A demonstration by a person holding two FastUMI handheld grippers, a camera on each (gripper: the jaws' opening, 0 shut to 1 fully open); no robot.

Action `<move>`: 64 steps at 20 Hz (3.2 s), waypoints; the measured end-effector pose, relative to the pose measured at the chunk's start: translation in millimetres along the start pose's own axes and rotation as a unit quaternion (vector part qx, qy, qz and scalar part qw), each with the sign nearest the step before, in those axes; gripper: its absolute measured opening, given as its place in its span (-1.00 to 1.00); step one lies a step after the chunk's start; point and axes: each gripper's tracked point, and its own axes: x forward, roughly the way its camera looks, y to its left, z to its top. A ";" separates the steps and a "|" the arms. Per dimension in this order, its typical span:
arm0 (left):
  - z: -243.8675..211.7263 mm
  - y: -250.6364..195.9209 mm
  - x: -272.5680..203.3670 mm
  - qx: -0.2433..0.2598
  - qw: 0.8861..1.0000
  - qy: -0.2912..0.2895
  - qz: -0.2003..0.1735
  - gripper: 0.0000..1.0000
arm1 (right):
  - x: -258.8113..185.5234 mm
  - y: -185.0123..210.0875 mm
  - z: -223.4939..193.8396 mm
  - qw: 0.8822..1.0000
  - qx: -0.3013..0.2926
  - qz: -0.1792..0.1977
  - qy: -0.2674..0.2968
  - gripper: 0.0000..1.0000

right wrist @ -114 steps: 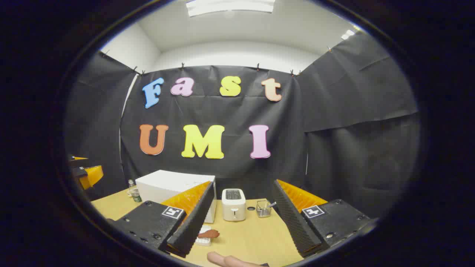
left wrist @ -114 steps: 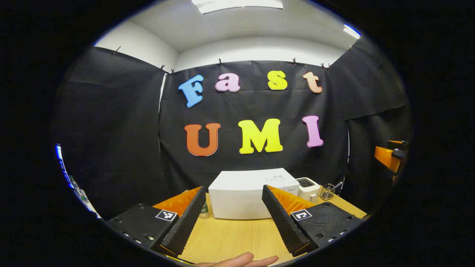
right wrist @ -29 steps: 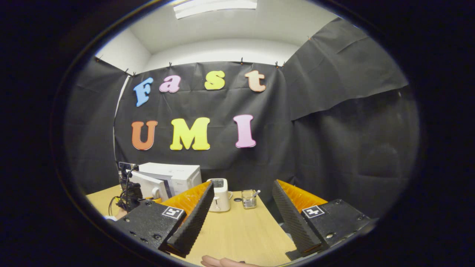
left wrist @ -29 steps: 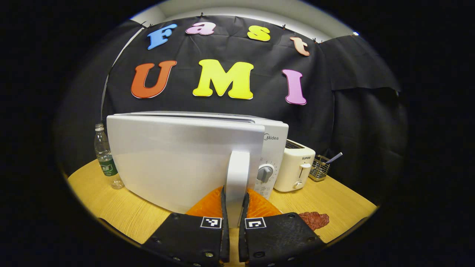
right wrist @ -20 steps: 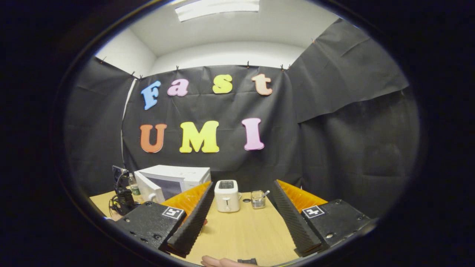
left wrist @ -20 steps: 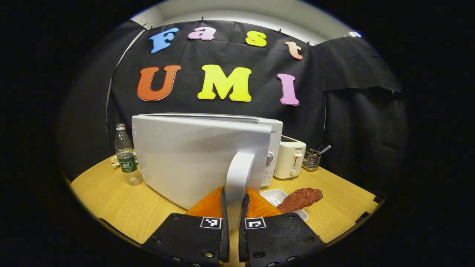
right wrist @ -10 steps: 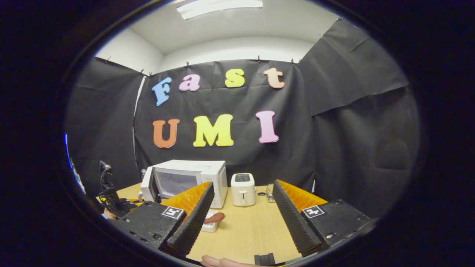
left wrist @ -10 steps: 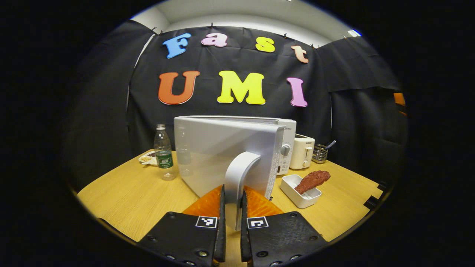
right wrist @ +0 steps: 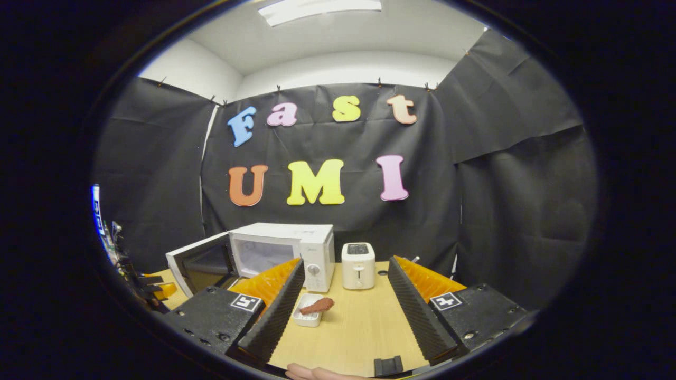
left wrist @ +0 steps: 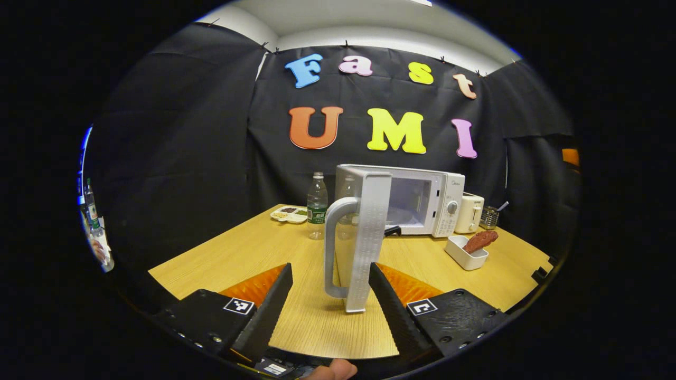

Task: Open the microwave oven with the left hand, put the food in, and close the microwave oven.

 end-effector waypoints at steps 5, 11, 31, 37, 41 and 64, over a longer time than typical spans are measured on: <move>26.1 -6.9 -13.3 0.018 1.000 -0.006 -0.004 0.81 | 9.0 6.4 -0.5 1.000 -0.006 -0.001 0.003 0.82; 74.6 -46.6 -9.4 0.054 0.998 -0.035 -0.019 0.80 | 40.5 1.8 -4.6 1.000 -0.017 -0.001 0.023 1.00; 201.2 -136.3 51.3 0.075 0.988 -0.115 -0.070 0.80 | 209.1 0.5 -129.2 0.945 0.035 0.126 0.301 0.96; 186.9 -139.1 58.4 0.067 0.989 -0.102 -0.079 0.89 | 218.1 27.5 -199.9 0.871 0.114 0.195 0.436 0.70; 174.8 -126.1 65.8 0.042 0.993 -0.081 -0.071 0.89 | 227.9 26.3 -227.9 0.848 0.157 0.202 0.464 0.62; 162.9 -71.5 34.6 0.026 0.993 -0.102 -0.053 0.80 | 159.6 113.7 -153.7 0.923 -0.001 0.189 0.337 -0.74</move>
